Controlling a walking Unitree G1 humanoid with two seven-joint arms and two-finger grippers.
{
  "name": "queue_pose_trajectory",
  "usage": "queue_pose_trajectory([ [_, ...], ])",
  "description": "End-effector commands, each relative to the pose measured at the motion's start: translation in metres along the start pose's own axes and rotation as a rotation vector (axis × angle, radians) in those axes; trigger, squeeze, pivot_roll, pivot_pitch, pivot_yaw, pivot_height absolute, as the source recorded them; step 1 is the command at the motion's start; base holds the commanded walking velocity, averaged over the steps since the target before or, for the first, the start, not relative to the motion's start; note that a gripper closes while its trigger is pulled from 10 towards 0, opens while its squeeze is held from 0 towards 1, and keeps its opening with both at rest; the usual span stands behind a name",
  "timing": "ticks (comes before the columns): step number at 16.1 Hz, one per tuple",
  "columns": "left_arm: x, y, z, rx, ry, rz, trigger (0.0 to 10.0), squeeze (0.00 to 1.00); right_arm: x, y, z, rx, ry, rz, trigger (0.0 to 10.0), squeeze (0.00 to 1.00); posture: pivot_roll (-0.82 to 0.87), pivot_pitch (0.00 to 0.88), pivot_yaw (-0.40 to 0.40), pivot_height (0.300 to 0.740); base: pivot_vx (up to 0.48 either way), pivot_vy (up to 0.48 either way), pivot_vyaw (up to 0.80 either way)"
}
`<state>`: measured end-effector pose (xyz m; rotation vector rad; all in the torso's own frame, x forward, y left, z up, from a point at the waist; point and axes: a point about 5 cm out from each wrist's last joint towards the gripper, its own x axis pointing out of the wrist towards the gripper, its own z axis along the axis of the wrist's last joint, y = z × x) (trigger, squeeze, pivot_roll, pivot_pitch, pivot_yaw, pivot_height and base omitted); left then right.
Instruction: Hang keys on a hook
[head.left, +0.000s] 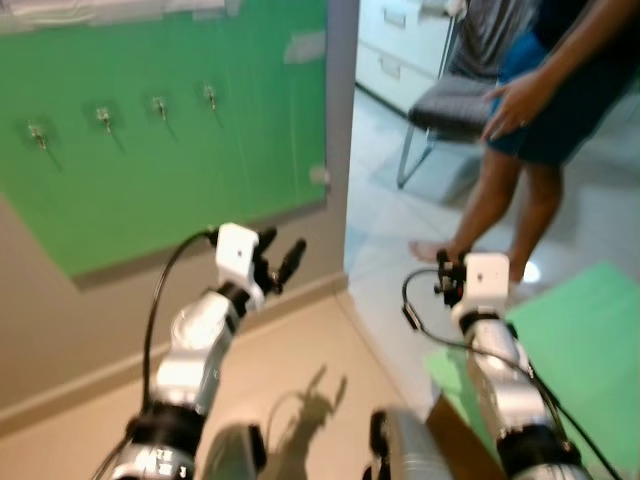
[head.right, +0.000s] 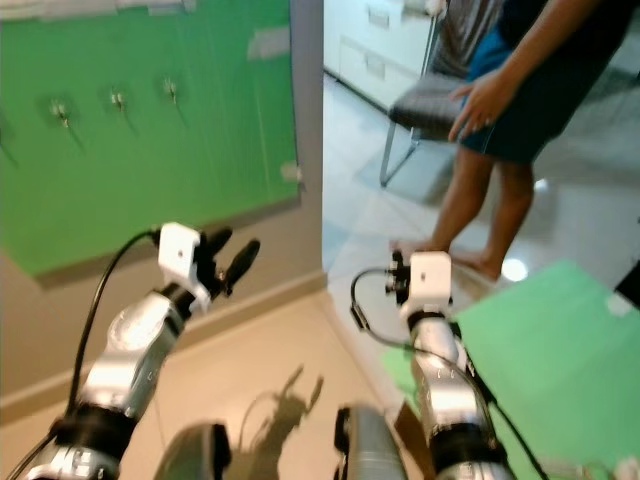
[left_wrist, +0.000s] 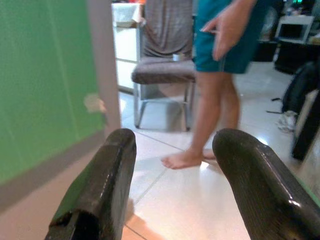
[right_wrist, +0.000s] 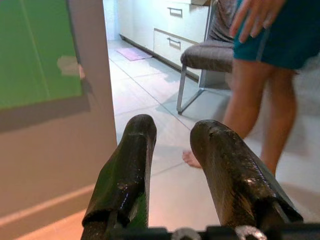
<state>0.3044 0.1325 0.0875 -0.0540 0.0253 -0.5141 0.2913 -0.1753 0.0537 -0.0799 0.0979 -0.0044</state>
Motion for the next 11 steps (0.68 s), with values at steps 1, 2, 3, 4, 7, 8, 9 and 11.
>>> queue_pose_trajectory([
  [1, -0.0026, 0.0041, -0.0014, 0.016, 0.014, 0.004, 10.0, 0.0, 0.0024, 0.0047, 0.0064, 0.006, -0.024, 0.017, 10.0, 0.0, -0.12, 0.007, 0.014, 0.595, 0.0, 0.0, 0.0],
  [2, -0.003, 0.0035, -0.0022, 0.009, 0.015, 0.003, 10.0, 0.0, 0.0023, 0.0039, 0.0062, 0.001, -0.023, 0.011, 10.0, 0.0, -0.12, 0.009, 0.013, 0.585, 0.0, 0.0, 0.0],
  [3, -0.0031, 0.0034, -0.003, 0.003, 0.017, 0.006, 10.0, 0.0, 0.0021, 0.003, 0.0057, -0.013, -0.018, 0.003, 10.0, 0.0, -0.12, 0.009, 0.012, 0.581, 0.0, 0.0, 0.0],
  [4, -0.0029, 0.0032, -0.0035, -0.001, 0.017, 0.009, 10.0, 0.0, 0.0017, 0.0017, 0.0046, -0.028, -0.01, -0.006, 10.0, 0.0, -0.12, 0.011, 0.01, 0.581, 0.0, 0.0, 0.0],
  [7, -0.0019, 0.002, -0.0056, -0.015, 0.021, 0.01, 10.0, 0.0, 0.001, 0.0, 0.0054, -0.029, -0.019, -0.01, 10.0, 0.0, -0.13, 0.012, 0.01, 0.581, 0.0, 0.0, 0.0],
  [8, -0.0014, 0.0011, -0.0062, -0.022, 0.023, 0.008, 10.0, 0.0, 0.0007, -0.0006, 0.0061, -0.034, -0.024, -0.012, 10.0, 0.0, -0.13, 0.013, 0.01, 0.581, 0.0, 0.0, 0.0],
  [9, -0.0008, 0.0, -0.0063, -0.026, 0.023, 0.004, 10.0, 0.0, 0.0005, -0.001, 0.0069, -0.037, -0.03, -0.014, 10.0, 0.0, -0.13, 0.014, 0.01, 0.581, 0.0, 0.0, 0.0],
  [11, 0.0006, -0.0013, -0.0066, -0.03, 0.022, -0.003, 10.0, 0.0, 0.0, -0.0008, 0.0059, -0.017, -0.023, -0.009, 10.0, 0.0, -0.14, 0.018, 0.014, 0.581, 0.0, 0.0, -0.62],
])
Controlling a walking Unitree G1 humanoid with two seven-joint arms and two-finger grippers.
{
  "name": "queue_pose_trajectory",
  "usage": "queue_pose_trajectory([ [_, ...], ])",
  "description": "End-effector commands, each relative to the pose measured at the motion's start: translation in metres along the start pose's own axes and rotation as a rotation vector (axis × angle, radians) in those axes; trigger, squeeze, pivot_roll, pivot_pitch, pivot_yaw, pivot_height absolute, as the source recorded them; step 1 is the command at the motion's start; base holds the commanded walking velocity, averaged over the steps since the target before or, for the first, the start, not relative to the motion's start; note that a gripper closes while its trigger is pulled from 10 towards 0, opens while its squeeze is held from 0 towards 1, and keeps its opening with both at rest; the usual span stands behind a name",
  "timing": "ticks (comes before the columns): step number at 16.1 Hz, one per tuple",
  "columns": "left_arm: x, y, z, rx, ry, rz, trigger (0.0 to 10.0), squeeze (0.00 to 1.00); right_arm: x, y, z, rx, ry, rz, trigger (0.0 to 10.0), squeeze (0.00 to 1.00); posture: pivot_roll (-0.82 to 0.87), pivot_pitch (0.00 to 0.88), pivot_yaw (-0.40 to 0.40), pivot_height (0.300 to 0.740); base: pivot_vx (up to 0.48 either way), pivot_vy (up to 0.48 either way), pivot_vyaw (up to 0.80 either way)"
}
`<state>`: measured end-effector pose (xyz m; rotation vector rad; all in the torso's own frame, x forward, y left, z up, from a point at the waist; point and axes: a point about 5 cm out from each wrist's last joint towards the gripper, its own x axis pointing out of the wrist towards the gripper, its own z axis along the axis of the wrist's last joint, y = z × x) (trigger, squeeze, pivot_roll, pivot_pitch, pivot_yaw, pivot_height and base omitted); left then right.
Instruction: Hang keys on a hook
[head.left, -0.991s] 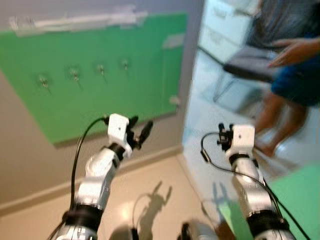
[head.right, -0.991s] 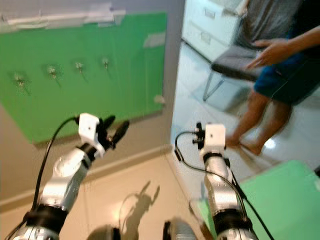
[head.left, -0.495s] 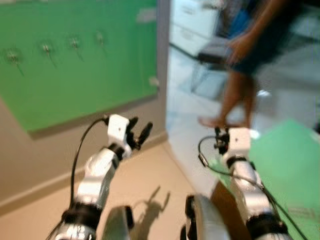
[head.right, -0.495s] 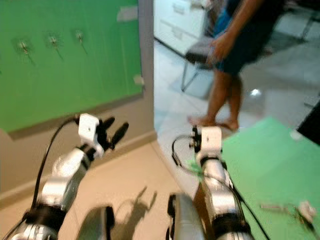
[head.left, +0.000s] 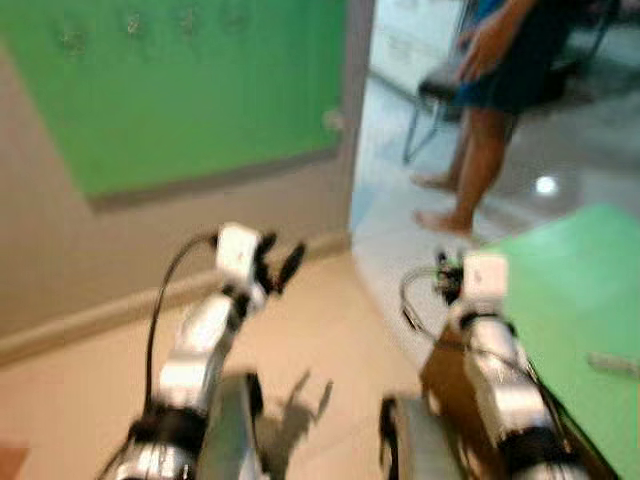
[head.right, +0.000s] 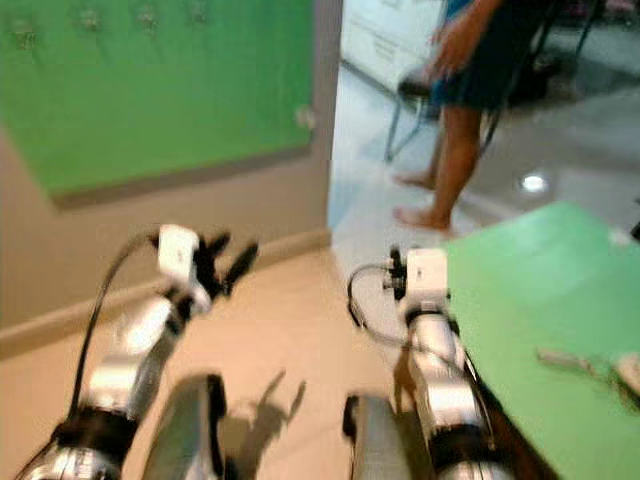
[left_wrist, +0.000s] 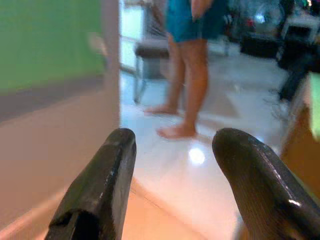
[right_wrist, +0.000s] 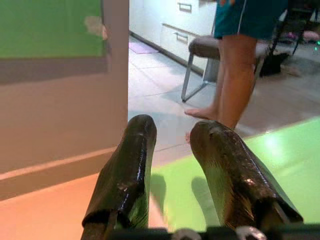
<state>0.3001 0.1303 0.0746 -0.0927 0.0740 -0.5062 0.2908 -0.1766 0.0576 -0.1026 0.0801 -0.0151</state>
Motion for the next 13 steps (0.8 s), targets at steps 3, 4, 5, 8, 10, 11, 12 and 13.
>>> queue_pose_trajectory([
  [3, 0.0055, 0.0014, 0.0085, 0.025, -0.017, -0.026, 10.0, 0.0, -0.0001, 0.0002, 0.0022, 0.008, -0.006, 0.001, 10.0, 0.0, -0.15, 0.019, 0.016, 0.581, 0.0, 0.0, -0.54],
  [4, 0.0064, 0.0014, 0.0092, 0.028, -0.018, -0.031, 10.0, 0.0, -0.0004, -0.0003, 0.002, 0.011, -0.005, 0.0, 10.0, 0.0, -0.15, 0.02, 0.017, 0.581, 0.0, 0.0, -0.52],
  [5, 0.007, 0.0011, 0.0097, 0.03, -0.02, -0.035, 10.0, 0.0, -0.0007, -0.0006, 0.0021, 0.013, -0.005, -0.001, 10.0, 0.0, -0.15, 0.021, 0.018, 0.581, 0.0, 0.0, -0.52],
  [8, 0.0082, 0.0002, 0.0104, 0.033, -0.022, -0.044, 10.0, 0.0, -0.0018, -0.0012, 0.0017, 0.016, -0.005, -0.006, 10.0, 0.0, -0.16, 0.023, 0.019, 0.581, 0.0, 0.0, -0.54],
  [10, 0.0086, 0.0009, 0.0101, 0.034, -0.022, -0.045, 10.0, 0.0, -0.0029, -0.0026, 0.0013, 0.013, -0.004, -0.01, 10.0, 0.0, -0.16, 0.025, 0.016, 0.581, 0.0, 0.0, -0.53],
  [11, 0.0089, 0.0005, 0.01, 0.033, -0.024, -0.046, 10.0, 0.0, -0.003, -0.003, 0.0014, 0.011, -0.005, -0.011, 10.0, 0.0, -0.16, 0.026, 0.016, 0.581, 0.0, 0.0, -0.54],
  [12, 0.0089, -0.0004, 0.0099, 0.032, -0.026, -0.048, 10.0, 0.0, -0.0031, -0.0028, 0.0016, 0.011, -0.006, -0.009, 10.0, 0.0, -0.16, 0.027, 0.016, 0.581, 0.0, 0.0, -0.53],
  [13, 0.009, -0.0013, 0.0099, 0.031, -0.027, -0.05, 10.0, 0.0, -0.0031, -0.0028, 0.0017, 0.011, -0.006, -0.008, 10.0, 0.0, -0.16, 0.027, 0.015, 0.581, 0.0, 0.0, -0.54],
])
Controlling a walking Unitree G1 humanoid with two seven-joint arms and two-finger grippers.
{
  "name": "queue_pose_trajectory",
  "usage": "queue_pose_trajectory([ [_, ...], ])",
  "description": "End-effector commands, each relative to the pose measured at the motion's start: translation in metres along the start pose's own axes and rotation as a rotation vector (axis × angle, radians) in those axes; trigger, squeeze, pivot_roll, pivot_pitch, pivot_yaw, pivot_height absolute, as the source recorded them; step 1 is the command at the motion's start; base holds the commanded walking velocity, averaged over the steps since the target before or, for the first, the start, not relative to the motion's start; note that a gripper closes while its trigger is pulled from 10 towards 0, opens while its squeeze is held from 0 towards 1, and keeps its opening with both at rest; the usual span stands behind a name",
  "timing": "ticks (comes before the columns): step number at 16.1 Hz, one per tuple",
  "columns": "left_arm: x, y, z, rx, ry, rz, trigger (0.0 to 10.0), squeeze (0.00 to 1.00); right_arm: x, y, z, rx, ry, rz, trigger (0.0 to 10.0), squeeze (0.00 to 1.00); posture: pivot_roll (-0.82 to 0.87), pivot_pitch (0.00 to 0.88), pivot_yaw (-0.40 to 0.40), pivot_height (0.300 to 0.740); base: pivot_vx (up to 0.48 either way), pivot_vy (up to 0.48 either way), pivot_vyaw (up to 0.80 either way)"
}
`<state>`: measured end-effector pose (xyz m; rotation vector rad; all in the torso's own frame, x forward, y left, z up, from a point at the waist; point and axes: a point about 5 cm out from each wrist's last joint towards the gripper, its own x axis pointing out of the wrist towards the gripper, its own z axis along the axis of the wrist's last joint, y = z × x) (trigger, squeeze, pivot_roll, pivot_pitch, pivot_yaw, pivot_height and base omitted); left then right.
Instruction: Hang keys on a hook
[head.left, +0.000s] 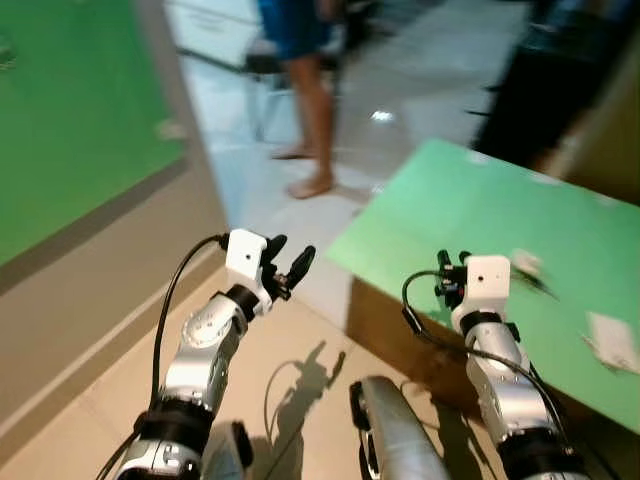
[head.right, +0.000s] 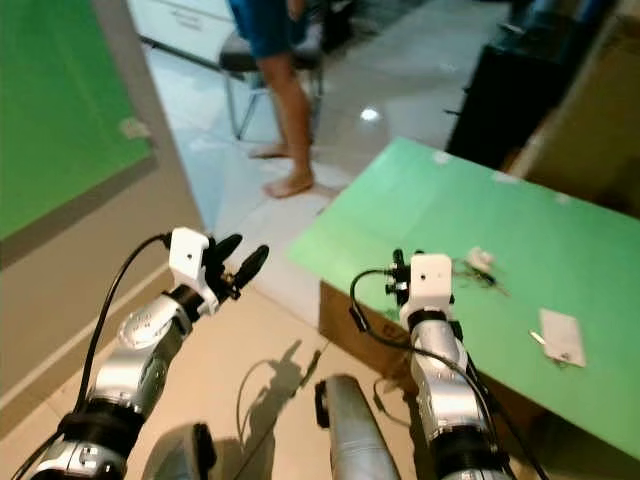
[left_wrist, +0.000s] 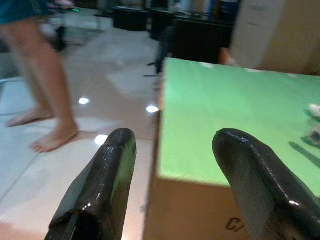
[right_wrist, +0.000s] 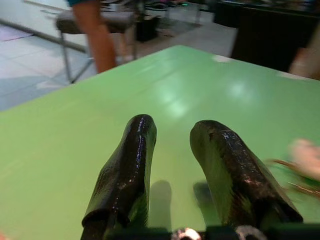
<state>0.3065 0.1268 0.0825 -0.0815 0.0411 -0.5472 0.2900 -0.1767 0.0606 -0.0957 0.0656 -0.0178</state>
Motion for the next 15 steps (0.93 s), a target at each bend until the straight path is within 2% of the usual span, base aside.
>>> queue_pose_trajectory([
  [1, 0.0022, -0.0017, 0.001, 0.011, 0.0, -0.012, 10.0, 0.0, -0.002, -0.0015, -0.0004, 0.004, 0.005, 0.0, 10.0, 0.0, -0.16, 0.027, 0.014, 0.581, 0.0, 0.0, -0.54],
  [11, 0.0054, -0.007, 0.001, 0.043, -0.001, -0.039, 10.0, 0.0, -0.003, -0.0044, 0.0, 0.007, 0.005, -0.02, 10.0, 0.0, -0.17, 0.027, 0.021, 0.581, 0.0, 0.0, -0.54],
  [13, 0.0063, -0.0087, 0.0007, 0.057, 0.003, -0.043, 10.0, 0.0, -0.0034, -0.0056, 0.0003, -0.024, 0.004, -0.03, 10.0, 0.0, -0.17, 0.027, 0.021, 0.581, 0.0, 0.0, -0.61],
  [15, 0.0065, -0.0082, 0.0003, 0.062, 0.002, -0.04, 10.0, 0.0, -0.004, -0.0064, 0.0006, -0.031, 0.001, -0.04, 10.0, 0.0, -0.17, 0.022, 0.024, 0.581, 0.0, 0.0, 0.0],
])
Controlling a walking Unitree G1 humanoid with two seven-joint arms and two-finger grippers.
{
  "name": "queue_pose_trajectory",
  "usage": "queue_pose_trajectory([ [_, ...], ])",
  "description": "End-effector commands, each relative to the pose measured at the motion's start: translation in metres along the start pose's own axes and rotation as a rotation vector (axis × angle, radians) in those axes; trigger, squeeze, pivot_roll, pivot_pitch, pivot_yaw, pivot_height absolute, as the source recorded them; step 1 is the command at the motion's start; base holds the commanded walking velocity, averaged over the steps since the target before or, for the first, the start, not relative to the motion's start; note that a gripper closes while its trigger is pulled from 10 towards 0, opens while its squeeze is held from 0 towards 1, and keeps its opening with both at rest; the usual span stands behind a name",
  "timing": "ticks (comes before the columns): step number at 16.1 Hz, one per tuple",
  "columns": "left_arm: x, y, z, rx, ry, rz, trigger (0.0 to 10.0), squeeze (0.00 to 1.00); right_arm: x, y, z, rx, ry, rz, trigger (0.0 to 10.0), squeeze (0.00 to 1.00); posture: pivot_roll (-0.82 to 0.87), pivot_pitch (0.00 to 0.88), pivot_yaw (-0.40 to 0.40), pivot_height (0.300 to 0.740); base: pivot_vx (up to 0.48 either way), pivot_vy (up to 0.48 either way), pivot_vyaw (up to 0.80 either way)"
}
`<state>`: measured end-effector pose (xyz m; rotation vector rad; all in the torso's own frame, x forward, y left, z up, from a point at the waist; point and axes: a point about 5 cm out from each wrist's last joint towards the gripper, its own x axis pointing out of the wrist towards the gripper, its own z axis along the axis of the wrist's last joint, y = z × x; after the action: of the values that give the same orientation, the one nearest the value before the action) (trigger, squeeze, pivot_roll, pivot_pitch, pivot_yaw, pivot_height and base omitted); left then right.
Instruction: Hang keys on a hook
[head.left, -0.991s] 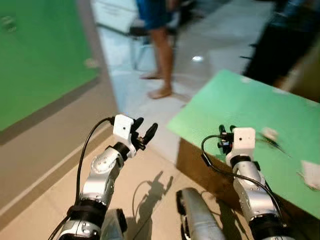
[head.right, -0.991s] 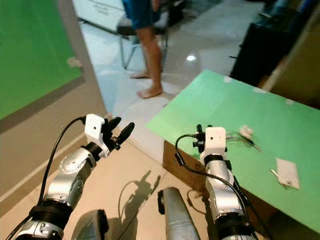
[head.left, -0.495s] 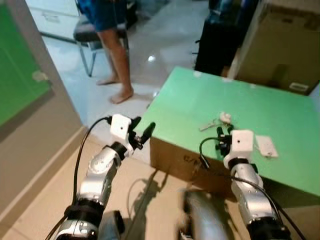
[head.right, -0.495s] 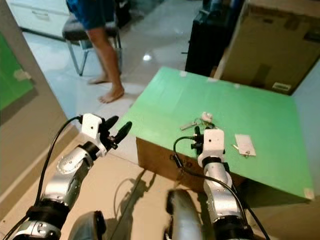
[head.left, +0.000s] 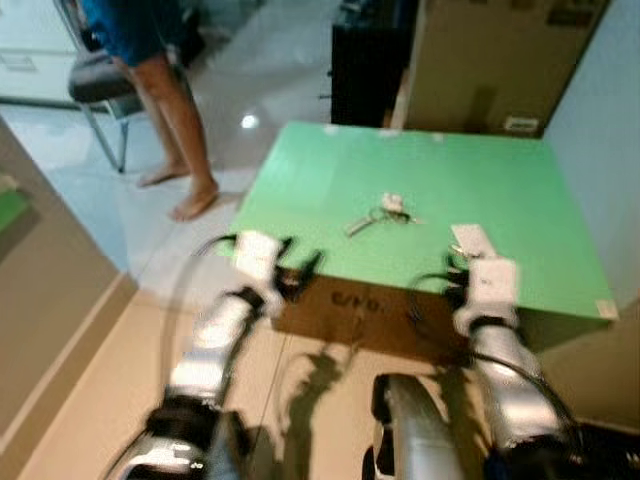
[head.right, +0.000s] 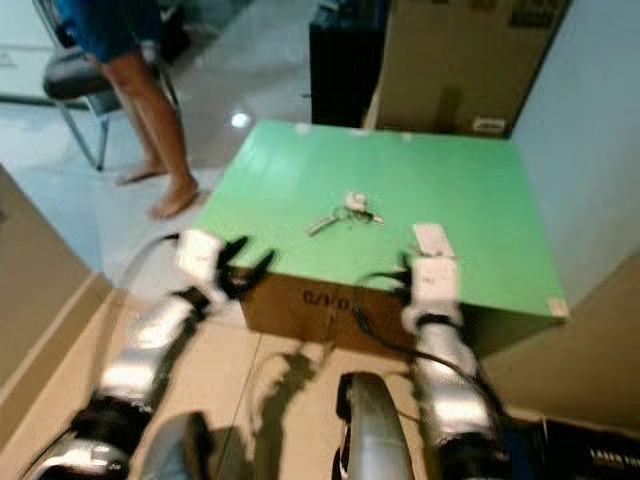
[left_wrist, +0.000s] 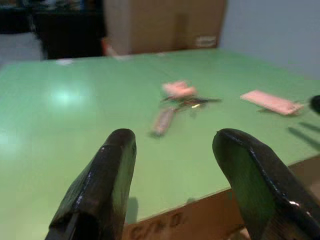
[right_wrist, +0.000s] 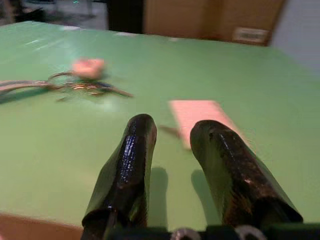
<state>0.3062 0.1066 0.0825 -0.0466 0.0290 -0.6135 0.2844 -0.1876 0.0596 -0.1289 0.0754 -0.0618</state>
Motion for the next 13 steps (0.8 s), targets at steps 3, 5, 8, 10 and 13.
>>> queue_pose_trajectory([
  [3, -0.005, 0.008, 0.002, 0.036, -0.003, 0.022, 10.0, 0.0, 0.0, 0.004, 0.004, -0.006, -0.015, 0.001, 10.0, 0.0, -0.18, 0.017, 0.023, 0.581, 0.0, 0.0, 0.0],
  [5, -0.003, 0.003, 0.006, 0.021, -0.036, -0.004, 10.0, 0.0, 0.0, 0.004, 0.006, -0.02, -0.033, -0.005, 10.0, 0.0, -0.18, 0.017, 0.023, 0.581, 0.48, 0.0, 0.0],
  [8, -0.001, -0.008, 0.008, 0.015, -0.057, -0.05, 10.0, 0.0, 0.001, 0.001, 0.007, -0.014, -0.031, -0.034, 10.0, 0.0, -0.18, 0.02, 0.026, 0.581, 0.48, 0.0, 0.0],
  [10, -0.001, -0.01, 0.008, 0.017, -0.057, -0.062, 10.0, 0.0, 0.002, -0.001, 0.008, -0.016, -0.029, -0.039, 10.0, 0.0, -0.18, 0.02, 0.026, 0.581, 0.48, 0.0, 0.0],
  [13, -0.001, -0.01, 0.01, 0.011, -0.074, -0.064, 10.0, 0.0, 0.002, -0.003, 0.024, -0.096, -0.119, -0.057, 10.0, 0.0, -0.18, 0.02, 0.026, 0.581, 0.48, 0.0, 0.0],
])
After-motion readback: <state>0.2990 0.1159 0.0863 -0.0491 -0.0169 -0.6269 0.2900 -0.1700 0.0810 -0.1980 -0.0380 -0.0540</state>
